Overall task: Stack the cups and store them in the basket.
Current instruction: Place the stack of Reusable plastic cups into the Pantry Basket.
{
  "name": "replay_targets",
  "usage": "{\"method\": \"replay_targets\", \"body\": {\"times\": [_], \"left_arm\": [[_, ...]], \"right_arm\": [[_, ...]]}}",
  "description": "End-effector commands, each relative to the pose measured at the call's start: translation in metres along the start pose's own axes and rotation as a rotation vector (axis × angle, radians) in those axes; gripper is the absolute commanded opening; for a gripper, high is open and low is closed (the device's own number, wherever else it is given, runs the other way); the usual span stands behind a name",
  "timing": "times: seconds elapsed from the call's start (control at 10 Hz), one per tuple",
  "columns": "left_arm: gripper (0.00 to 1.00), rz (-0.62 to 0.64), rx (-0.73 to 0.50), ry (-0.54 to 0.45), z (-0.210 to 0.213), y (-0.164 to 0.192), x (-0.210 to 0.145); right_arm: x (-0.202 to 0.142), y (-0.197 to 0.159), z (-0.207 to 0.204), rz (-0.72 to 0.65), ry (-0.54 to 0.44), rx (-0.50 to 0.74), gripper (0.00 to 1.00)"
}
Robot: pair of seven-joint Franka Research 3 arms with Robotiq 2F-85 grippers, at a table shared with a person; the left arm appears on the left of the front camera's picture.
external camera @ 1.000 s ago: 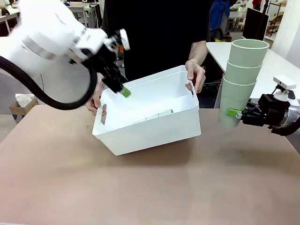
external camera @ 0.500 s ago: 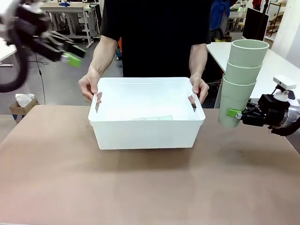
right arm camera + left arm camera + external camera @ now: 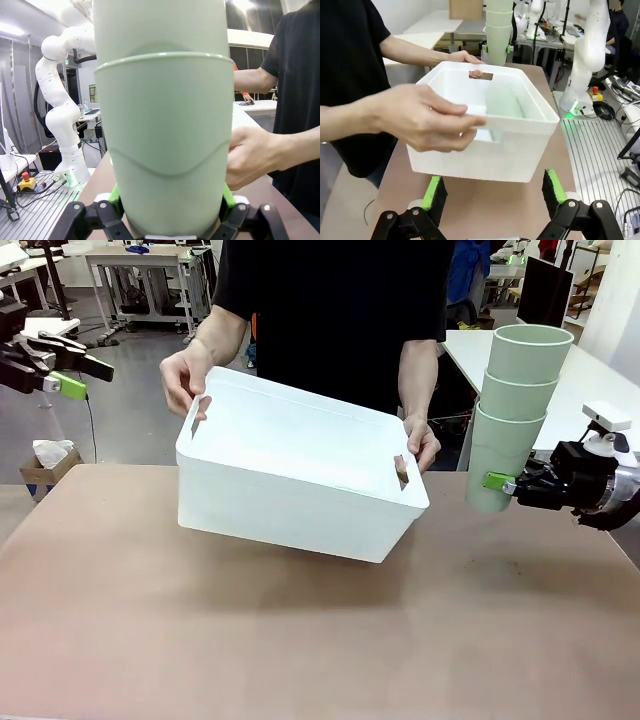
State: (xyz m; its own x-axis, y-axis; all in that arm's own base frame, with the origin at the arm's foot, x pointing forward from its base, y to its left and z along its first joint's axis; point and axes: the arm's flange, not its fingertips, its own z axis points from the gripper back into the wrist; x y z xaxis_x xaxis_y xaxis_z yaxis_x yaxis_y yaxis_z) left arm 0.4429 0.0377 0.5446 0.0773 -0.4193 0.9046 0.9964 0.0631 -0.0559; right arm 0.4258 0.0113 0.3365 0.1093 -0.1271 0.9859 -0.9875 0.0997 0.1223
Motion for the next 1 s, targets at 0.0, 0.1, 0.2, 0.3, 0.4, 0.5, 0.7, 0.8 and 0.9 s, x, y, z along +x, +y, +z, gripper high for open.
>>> {"method": "replay_targets", "body": {"times": [0.0,0.1,0.2,0.3,0.4,0.5,0.7,0.8,0.9], "left_arm": [[1.00,-0.049,0.008,-0.010,-0.0061,-0.0019,-0.0009],[1.00,0.000,0.000,0.000,0.0000,0.0000,0.0000],[1.00,0.000,0.000,0.000,0.0000,0.0000,0.0000],[1.00,0.000,0.000,0.000,0.0000,0.0000,0.0000],[1.00,0.000,0.000,0.000,0.0000,0.0000,0.0000],[1.00,0.000,0.000,0.000,0.0000,0.0000,0.0000],[1.00,0.000,0.000,0.000,0.0000,0.0000,0.0000],[1.00,0.000,0.000,0.000,0.0000,0.0000,0.0000],[1.00,0.000,0.000,0.000,0.0000,0.0000,0.0000]], "right_arm": [[0.0058,-0.0007,-0.0033,0.023,-0.013,-0.012,0.83],[0.0058,-0.0007,-0.0033,0.023,-0.013,-0.012,0.83],[0.0058,-0.0007,-0.0033,0.023,-0.013,-0.012,0.83],[0.0058,-0.0007,-0.0033,0.023,-0.013,-0.012,0.83],[0.0058,-0.0007,-0.0033,0.023,-0.013,-0.012,0.83],[0.0058,-0.0007,-0.0033,0.023,-0.013,-0.012,0.83],[0.0058,-0.0007,-0.0033,0.023,-0.013,-0.012,0.83],[0.0058,-0.0007,-0.0033,0.023,-0.013,-0.012,0.83],[0.0058,-0.0007,-0.0033,0.023,-0.013,-0.012,0.83]]}}
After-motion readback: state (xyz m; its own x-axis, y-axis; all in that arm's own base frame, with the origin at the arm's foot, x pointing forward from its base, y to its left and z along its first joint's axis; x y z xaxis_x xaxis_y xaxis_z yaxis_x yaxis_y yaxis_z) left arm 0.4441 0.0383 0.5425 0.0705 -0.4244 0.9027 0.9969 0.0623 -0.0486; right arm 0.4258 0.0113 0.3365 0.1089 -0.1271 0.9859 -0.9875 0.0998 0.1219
